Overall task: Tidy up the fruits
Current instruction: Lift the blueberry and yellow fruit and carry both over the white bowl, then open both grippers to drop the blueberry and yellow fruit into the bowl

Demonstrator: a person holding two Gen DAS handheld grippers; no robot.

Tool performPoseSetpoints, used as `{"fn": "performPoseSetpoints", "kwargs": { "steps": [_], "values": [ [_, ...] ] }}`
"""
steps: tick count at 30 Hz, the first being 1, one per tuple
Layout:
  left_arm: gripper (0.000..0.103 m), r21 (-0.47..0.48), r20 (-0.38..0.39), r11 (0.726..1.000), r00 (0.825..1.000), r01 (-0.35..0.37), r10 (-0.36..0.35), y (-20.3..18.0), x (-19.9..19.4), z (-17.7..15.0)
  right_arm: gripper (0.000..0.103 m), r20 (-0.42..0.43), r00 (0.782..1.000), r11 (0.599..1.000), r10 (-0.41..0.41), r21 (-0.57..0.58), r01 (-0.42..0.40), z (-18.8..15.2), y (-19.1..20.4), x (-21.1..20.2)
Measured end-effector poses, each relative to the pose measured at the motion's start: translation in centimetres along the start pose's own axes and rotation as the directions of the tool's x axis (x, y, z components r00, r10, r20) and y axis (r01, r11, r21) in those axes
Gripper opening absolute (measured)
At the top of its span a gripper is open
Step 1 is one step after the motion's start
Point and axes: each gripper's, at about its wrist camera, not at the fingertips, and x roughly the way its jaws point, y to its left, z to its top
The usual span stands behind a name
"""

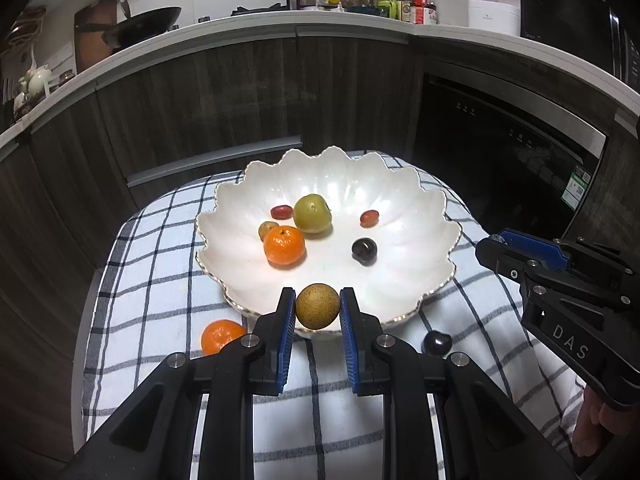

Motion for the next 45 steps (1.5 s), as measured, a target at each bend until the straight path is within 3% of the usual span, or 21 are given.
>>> {"fn": "performPoseSetpoints", "kwargs": {
  "steps": [27,45],
  "values": [
    [0.023,-0.047,-0.046,0.998,0.999,-0.031,0.029,2.6,5.2,3.3,0.023,-0.022,1.0,0.999,-0.003,-0.049,0.002,6.0,-0.4,5.8],
    [0.023,-0.062,-0.109,0.997,0.994,-0.036,0.029,3.2,7.4,2.6,0.023,-0.12,0.993,0.999,0.004,-0.04,-0.009,6.0,-0.6,10.2]
  ]
}}
